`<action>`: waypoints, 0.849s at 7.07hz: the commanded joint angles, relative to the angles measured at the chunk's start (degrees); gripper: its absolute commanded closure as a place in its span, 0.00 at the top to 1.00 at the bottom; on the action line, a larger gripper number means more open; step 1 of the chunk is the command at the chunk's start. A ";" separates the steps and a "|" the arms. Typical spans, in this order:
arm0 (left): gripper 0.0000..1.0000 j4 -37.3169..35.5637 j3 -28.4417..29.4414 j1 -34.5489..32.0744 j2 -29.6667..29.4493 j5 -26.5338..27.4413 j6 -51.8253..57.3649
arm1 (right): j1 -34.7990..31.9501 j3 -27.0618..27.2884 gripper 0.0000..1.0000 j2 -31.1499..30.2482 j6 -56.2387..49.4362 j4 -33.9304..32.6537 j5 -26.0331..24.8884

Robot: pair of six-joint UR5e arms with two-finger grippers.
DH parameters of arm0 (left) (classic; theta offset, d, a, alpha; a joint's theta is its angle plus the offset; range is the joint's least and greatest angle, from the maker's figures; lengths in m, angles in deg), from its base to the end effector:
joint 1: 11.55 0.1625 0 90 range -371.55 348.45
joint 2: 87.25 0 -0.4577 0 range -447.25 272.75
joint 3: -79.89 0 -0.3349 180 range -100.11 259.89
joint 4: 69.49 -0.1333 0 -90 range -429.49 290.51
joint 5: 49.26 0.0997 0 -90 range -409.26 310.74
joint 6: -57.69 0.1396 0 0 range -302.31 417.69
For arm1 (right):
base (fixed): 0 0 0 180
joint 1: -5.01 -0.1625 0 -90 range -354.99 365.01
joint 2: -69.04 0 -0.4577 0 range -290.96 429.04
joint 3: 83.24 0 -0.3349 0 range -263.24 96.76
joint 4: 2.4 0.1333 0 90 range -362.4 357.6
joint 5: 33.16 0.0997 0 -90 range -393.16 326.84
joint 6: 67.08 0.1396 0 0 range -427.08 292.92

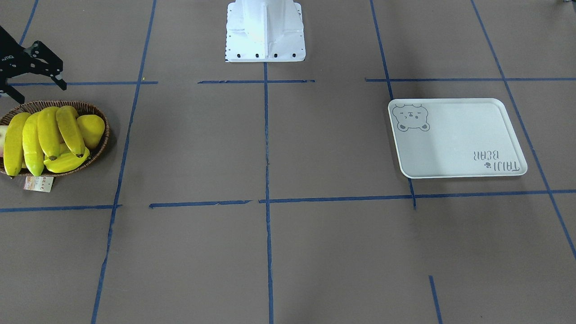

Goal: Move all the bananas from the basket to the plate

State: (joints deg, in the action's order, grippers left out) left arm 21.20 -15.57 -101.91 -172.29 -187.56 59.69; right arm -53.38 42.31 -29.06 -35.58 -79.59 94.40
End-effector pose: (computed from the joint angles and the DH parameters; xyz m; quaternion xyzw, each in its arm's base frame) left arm -0.0316 -0.3967 0.7063 0.0179 0.4088 0.0173 0.9123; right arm -0.1583 -0.3491 0.4813 0.1195 -0.4281 -0.1116 0.8888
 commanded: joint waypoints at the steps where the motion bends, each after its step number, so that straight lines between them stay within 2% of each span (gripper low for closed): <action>1: 1.00 0.01 -0.07 0.01 0.05 -0.04 -0.06 | 4.23 -1.26 0.81 -2.09 1.29 3.36 -3.36; 2: 1.00 0.01 -0.07 0.01 0.05 -0.04 -0.07 | 5.29 -1.53 0.71 -3.22 1.12 3.37 -3.80; 3: 1.00 0.01 -0.07 0.01 0.05 -0.04 0.02 | 7.39 -2.23 0.58 -3.67 1.03 3.37 -6.68; 4: 1.00 0.01 -0.07 0.01 0.13 -0.04 -0.06 | 8.02 -2.50 0.55 -3.67 1.03 3.37 -7.58; 6: 1.00 0.01 0.19 0.01 0.14 -0.04 0.02 | 8.11 -4.51 0.55 -3.67 -1.58 3.36 -7.68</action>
State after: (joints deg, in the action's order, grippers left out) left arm 21.21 -15.51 -101.90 -172.17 -187.60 59.69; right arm -45.46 39.12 -32.69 -35.24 -76.27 86.97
